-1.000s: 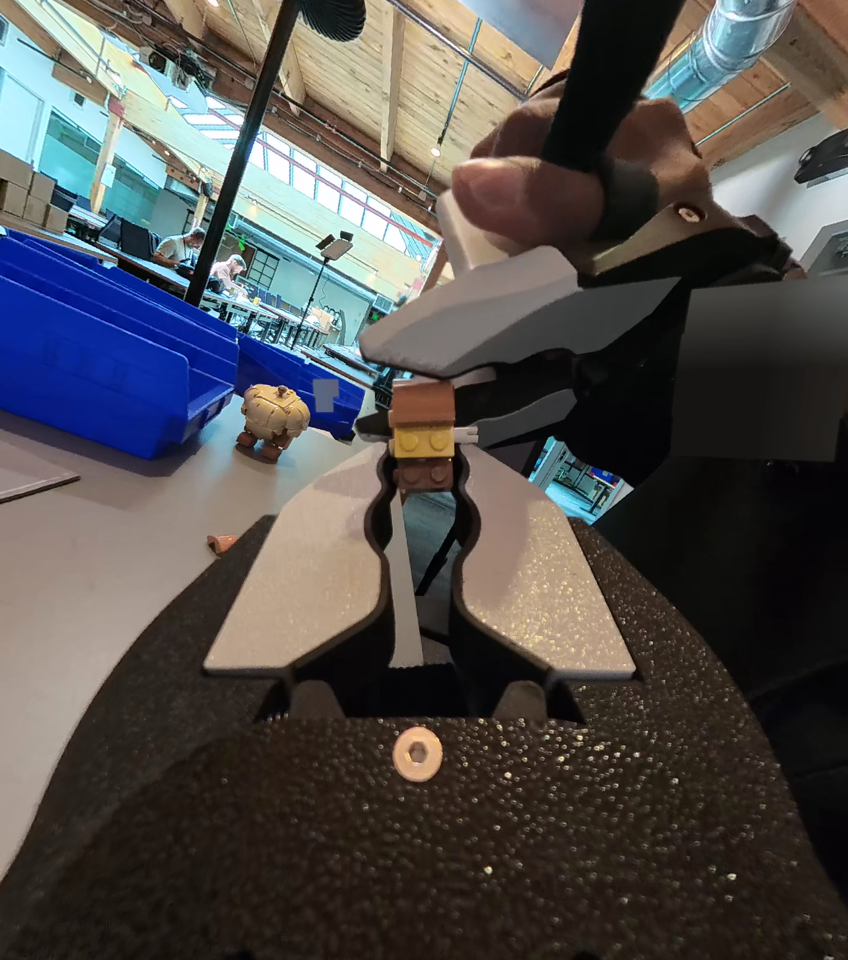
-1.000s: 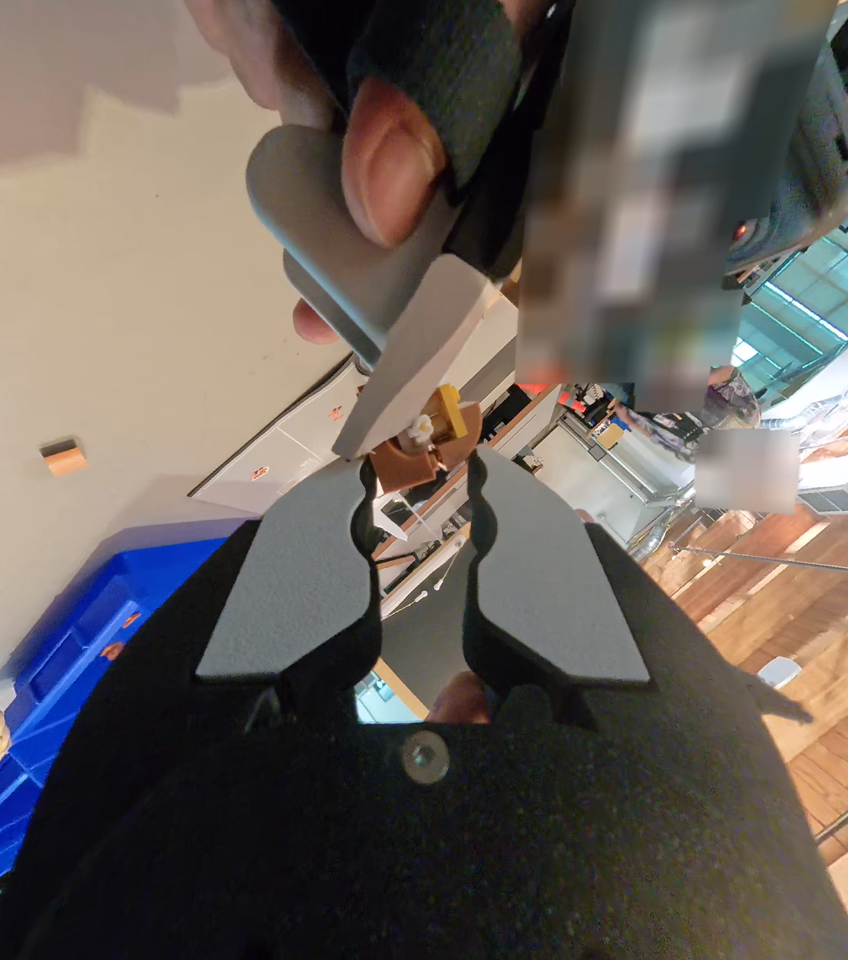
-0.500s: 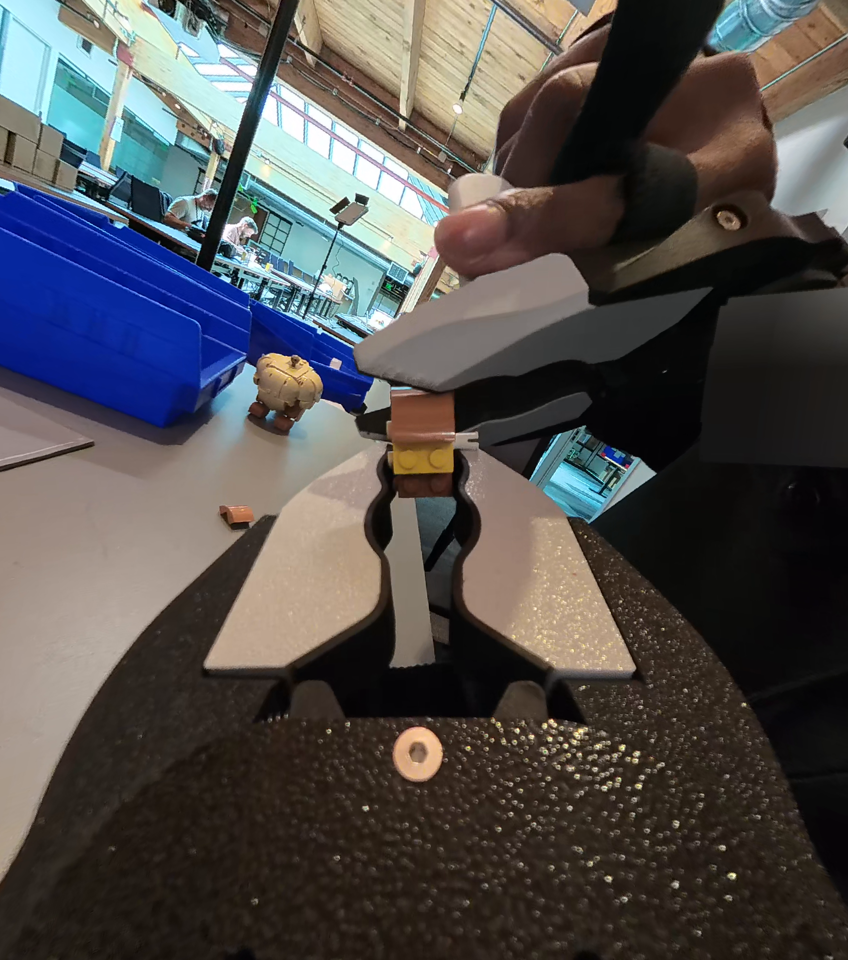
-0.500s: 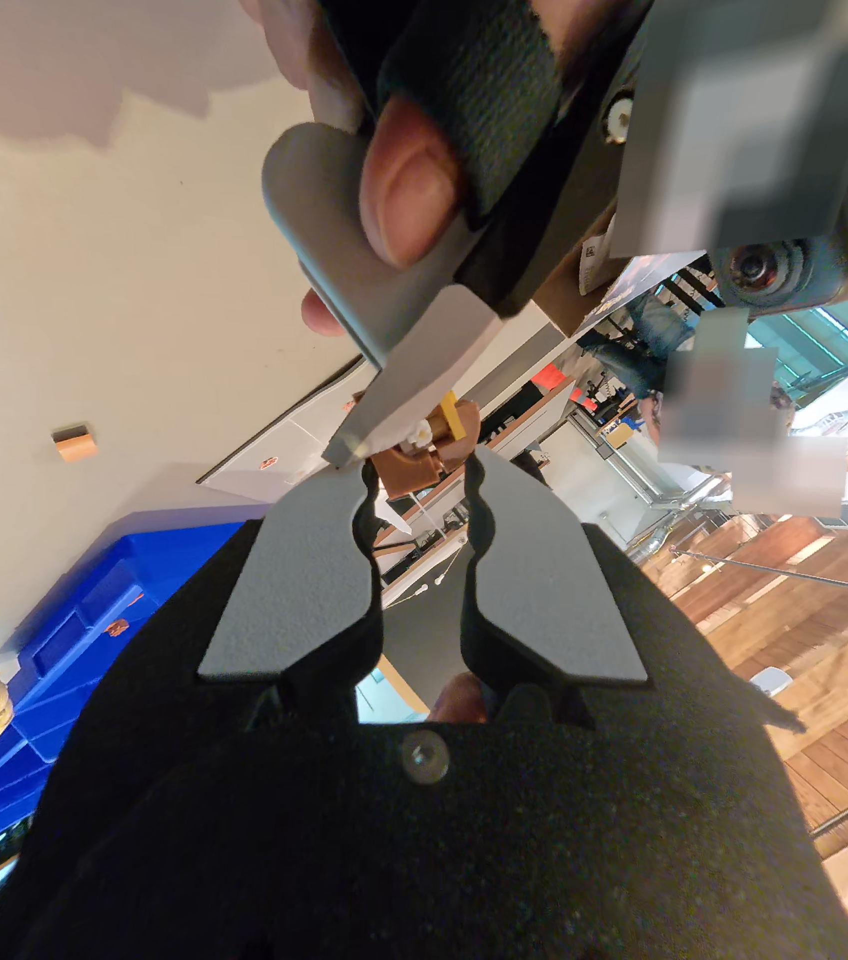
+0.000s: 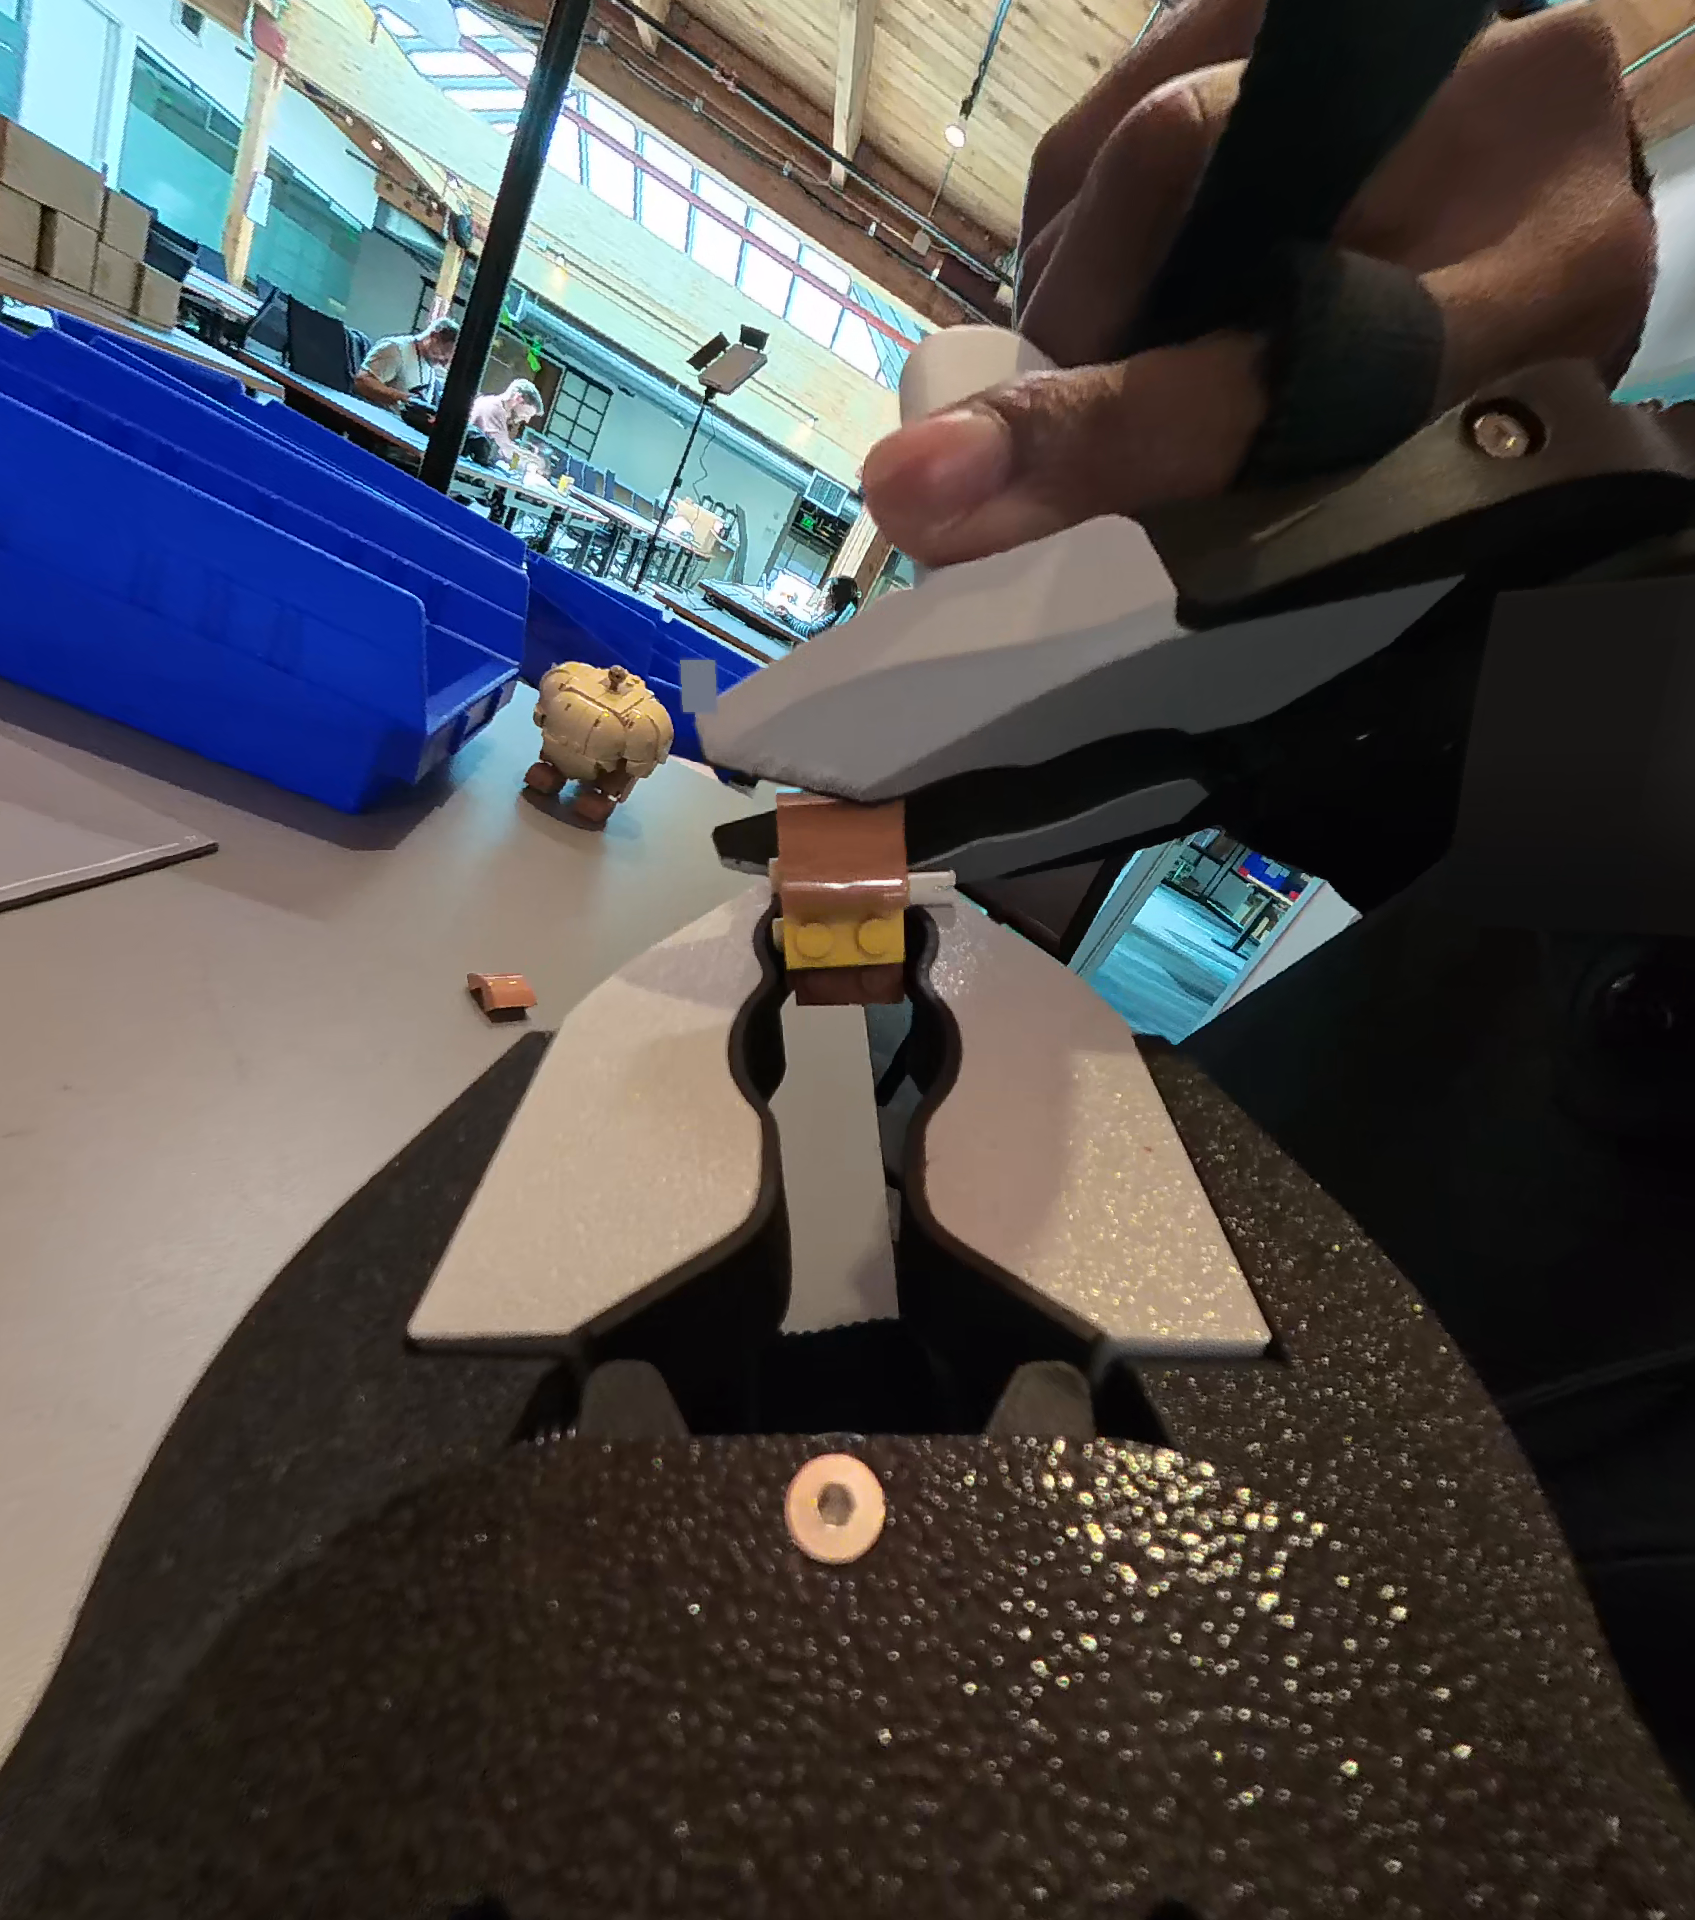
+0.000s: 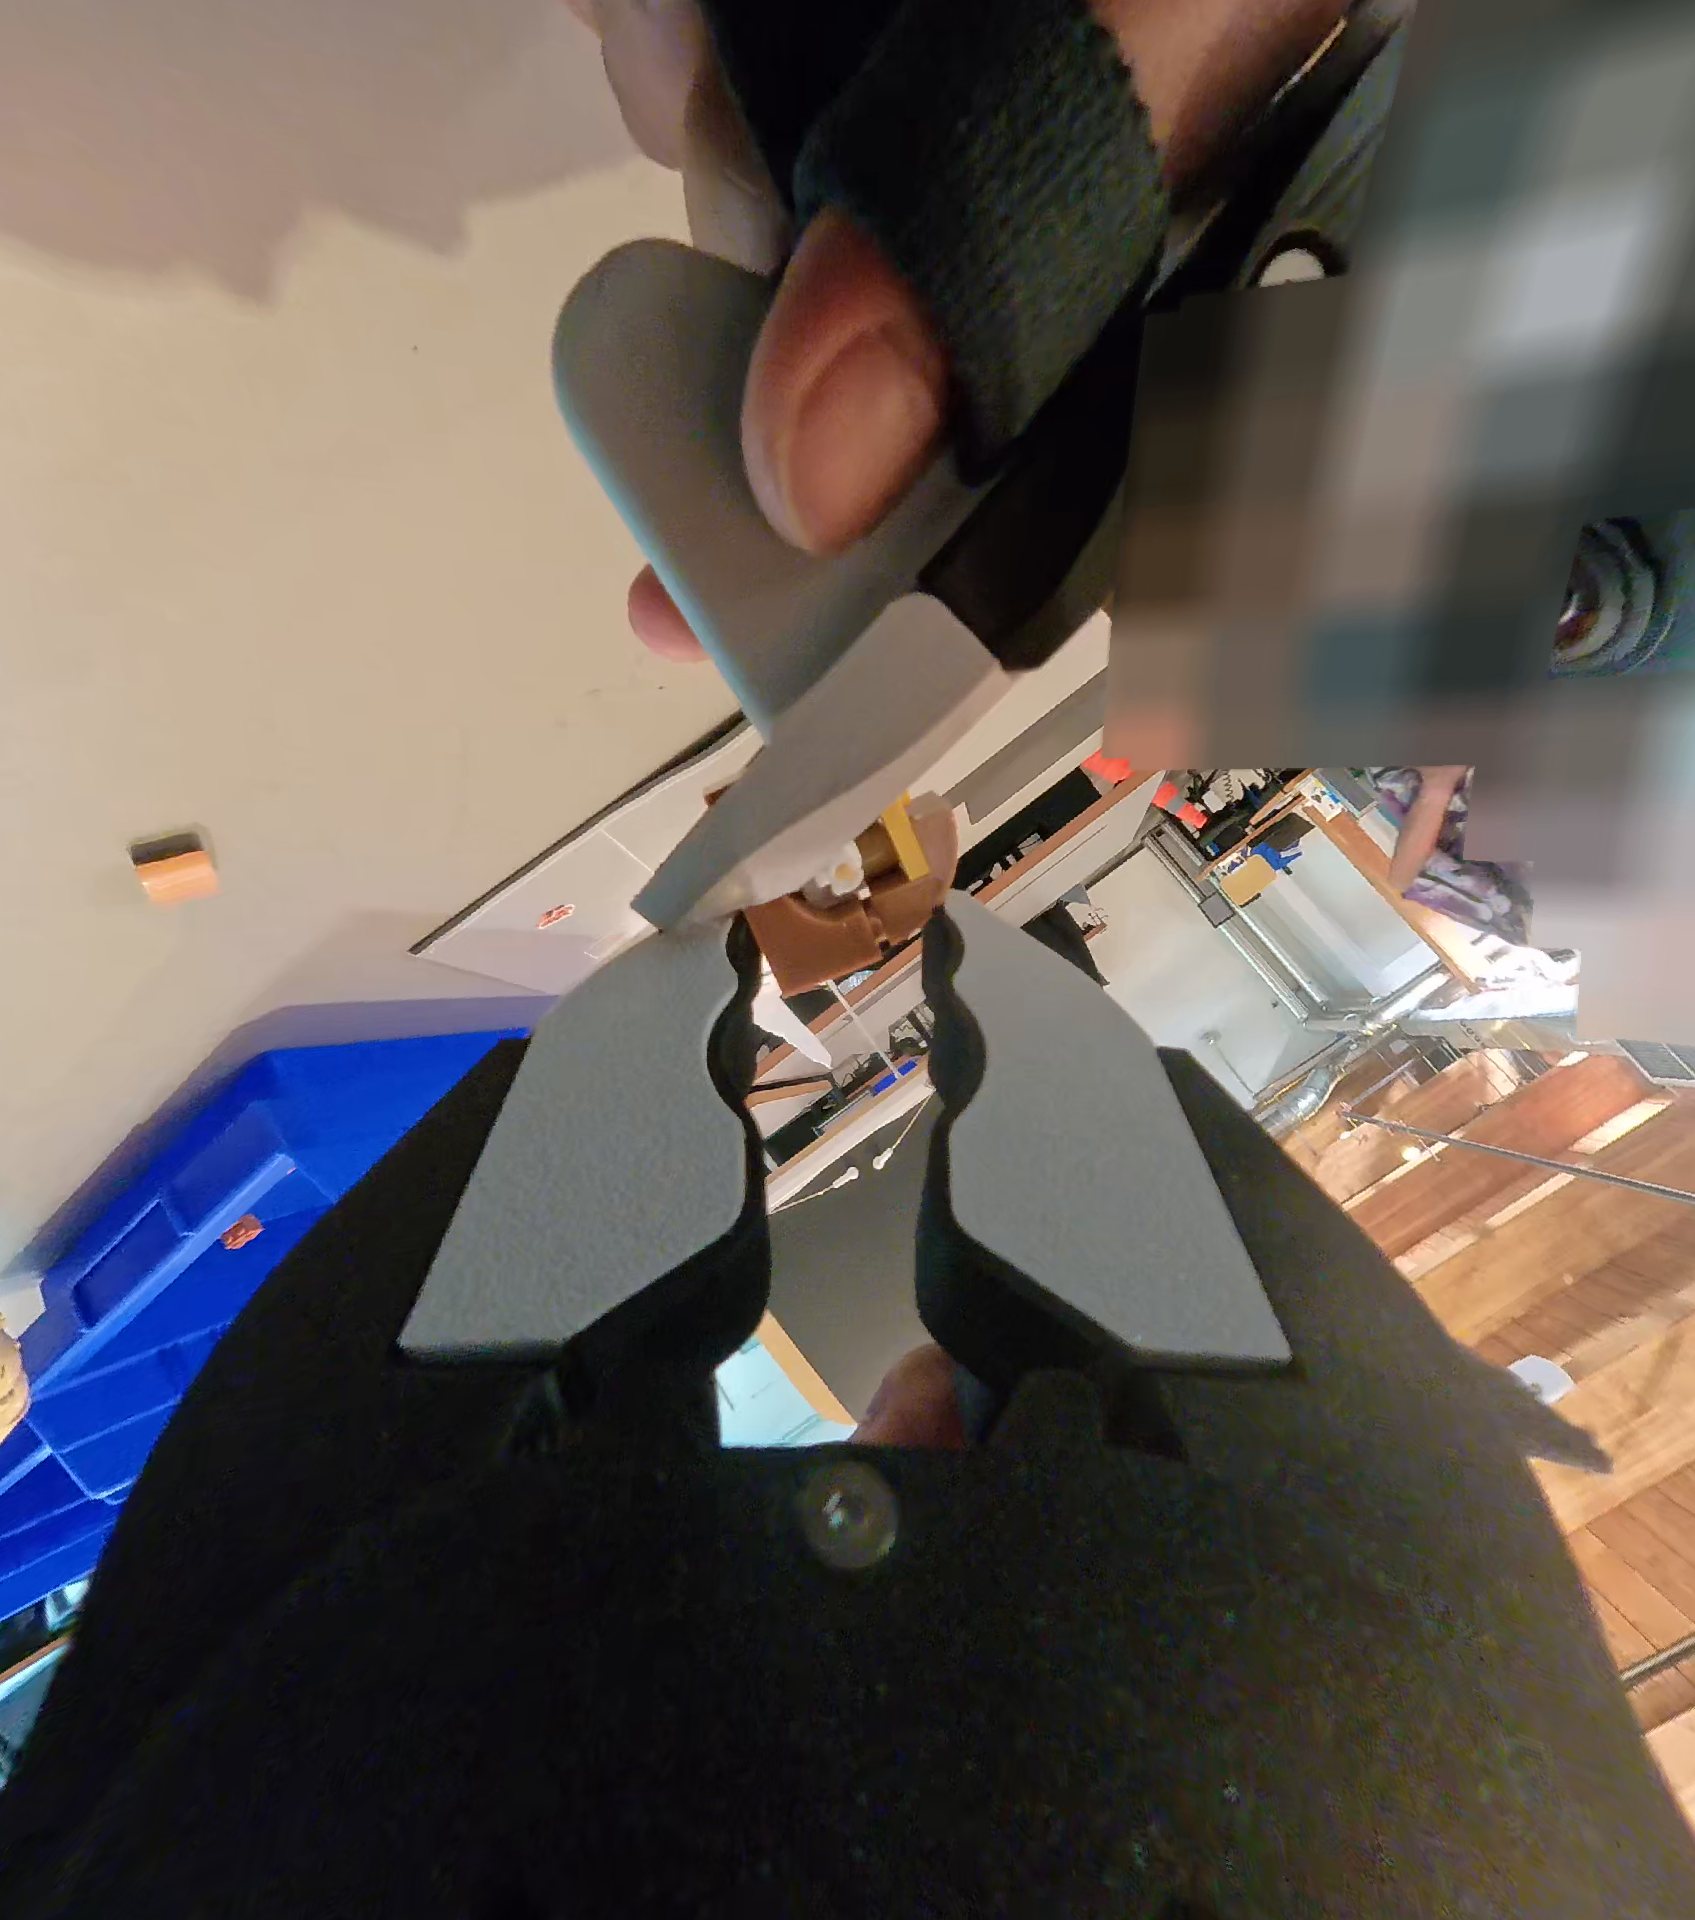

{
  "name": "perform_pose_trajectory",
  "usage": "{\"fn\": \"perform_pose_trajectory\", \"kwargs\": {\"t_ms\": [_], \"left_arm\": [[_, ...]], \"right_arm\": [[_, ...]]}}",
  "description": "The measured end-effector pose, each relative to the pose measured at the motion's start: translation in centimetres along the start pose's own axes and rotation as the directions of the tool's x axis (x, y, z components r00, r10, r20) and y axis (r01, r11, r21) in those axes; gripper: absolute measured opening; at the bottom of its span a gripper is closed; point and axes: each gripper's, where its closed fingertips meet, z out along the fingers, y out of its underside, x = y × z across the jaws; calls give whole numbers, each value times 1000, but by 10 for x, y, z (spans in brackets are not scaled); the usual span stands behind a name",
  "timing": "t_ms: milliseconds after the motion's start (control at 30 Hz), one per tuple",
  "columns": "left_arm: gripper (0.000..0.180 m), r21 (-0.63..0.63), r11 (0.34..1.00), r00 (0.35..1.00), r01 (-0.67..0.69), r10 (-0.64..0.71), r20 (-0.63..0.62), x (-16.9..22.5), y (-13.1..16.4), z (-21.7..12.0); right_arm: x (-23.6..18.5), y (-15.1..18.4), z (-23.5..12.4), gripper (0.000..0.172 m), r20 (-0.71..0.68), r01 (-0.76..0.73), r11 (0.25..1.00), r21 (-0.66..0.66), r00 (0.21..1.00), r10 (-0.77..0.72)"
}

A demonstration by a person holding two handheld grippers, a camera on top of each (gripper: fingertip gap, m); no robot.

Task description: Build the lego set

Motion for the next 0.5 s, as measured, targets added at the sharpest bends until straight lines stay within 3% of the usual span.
{"fn": "perform_pose_trajectory", "kwargs": {"t_ms": [500], "left_arm": [[19,-34,999,1000,-11,11,14,0,4,0]], "right_arm": [[-2,-3,1,32,2,-14,1000,19,1000,14]]}}
